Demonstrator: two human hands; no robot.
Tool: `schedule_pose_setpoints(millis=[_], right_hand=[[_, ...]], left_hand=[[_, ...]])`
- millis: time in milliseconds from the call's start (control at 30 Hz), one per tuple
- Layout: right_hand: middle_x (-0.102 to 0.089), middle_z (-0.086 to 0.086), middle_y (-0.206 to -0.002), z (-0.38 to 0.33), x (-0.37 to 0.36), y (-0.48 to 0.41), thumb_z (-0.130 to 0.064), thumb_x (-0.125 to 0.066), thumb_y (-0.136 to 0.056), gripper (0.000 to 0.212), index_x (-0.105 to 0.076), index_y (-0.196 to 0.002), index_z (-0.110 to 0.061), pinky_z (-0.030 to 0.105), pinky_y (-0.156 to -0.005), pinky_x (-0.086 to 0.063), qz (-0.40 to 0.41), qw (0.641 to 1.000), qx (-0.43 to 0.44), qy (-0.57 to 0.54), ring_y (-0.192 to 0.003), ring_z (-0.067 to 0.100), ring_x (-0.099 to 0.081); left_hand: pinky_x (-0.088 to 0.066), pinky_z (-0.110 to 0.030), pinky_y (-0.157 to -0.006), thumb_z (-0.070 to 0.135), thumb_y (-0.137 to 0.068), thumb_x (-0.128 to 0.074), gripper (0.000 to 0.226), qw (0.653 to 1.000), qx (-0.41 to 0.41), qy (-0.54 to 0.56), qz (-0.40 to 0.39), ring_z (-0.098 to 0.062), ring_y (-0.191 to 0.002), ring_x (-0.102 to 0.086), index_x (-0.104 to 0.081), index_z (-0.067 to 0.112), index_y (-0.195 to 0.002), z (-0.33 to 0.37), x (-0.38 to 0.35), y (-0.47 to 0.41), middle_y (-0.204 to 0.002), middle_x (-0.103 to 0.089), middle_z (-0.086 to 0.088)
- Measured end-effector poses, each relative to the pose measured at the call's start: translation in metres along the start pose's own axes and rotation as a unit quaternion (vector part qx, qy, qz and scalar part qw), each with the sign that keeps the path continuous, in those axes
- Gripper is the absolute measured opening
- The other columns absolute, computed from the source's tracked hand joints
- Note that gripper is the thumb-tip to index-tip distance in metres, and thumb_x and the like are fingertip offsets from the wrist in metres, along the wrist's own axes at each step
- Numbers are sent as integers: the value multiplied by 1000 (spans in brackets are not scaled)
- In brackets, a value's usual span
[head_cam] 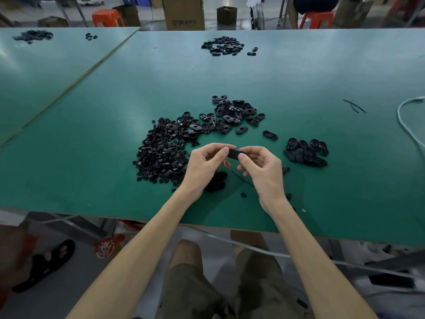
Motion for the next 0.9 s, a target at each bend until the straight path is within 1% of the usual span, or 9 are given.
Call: schedule_pose_setpoints(millis=[233,400,534,734,767,834,867,900], right_hand=[[-78,-4,-88,-1,0,1,-10,-75,-94,9,-73,-100,-17,22,-60,-55,6,1000,1,10,-72,14,-73],[-77,-6,-87,-2,1,3,-9,-75,-93,10,-73,-98,-17,23,-61,-55,9,1000,1,9,-72,14,-73],[-77,-5,-87,-2,2,4,-9,-75,-93,10,-73,-98,-17,23,-60,-55,12,1000,1,8,-72,14,-73],[-77,-2,-86,-2,2,3,-10,-77,-92,10,-73,-97,-17,24,-59,-55,14,1000,5,10,-70,15,-72],[-78,-1,-86,-2,2,3,-10,-78,-91,10,-73,-97,-16,24,-59,-55,12,1000,6,6,-70,15,-72],[-77,0,-85,-2,2,2,-11,-80,-91,10,-74,-97,-15,23,-60,-54,7,1000,5,-5,-68,14,-71],[-77,0,-85,-2,2,2,-11,-80,-90,10,-74,-97,-14,23,-60,-54,5,1000,5,-10,-68,14,-70],[-77,0,-85,-2,2,2,-10,-81,-90,10,-74,-96,-14,23,-61,-54,3,1000,5,-12,-67,13,-69]], left_hand=[[-47,-23,-64,20,-101,-66,16,1000,5,6,3,-17,-73,-64,-80,17,-108,-1,1,0,-80,-73,-15],[-47,-23,-64,20,-100,-67,16,1000,3,10,-5,-15,-71,-65,-80,15,-109,0,0,2,-77,-72,-14],[-47,-23,-63,22,-99,-68,17,1000,-1,12,-8,-17,-70,-64,-80,14,-109,2,-1,3,-79,-72,-20],[-47,-24,-63,21,-99,-69,17,1000,-7,18,-12,-19,-71,-63,-80,13,-109,2,0,2,-79,-71,-22],[-47,-23,-63,21,-99,-69,17,1000,-7,19,-11,-18,-71,-64,-79,12,-110,2,0,2,-79,-71,-20],[-49,-19,-65,19,-98,-70,17,1000,-7,20,-11,-14,-71,-65,-79,11,-110,2,-1,2,-77,-74,-7],[-49,-17,-66,17,-97,-71,16,1000,-7,21,-13,-12,-70,-66,-78,9,-109,2,-1,2,-79,-75,-1],[-51,-17,-67,14,-96,-72,15,1000,-6,22,-17,-10,-71,-67,-77,7,-109,2,-2,1,-83,-77,2]])
Point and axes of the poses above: each hand's wrist, its own y-axis away from the middle knuckle, its own x-axis out of the back of the hand, z = x × y, the point moved 6 cm from there along -y, towards the middle knuckle
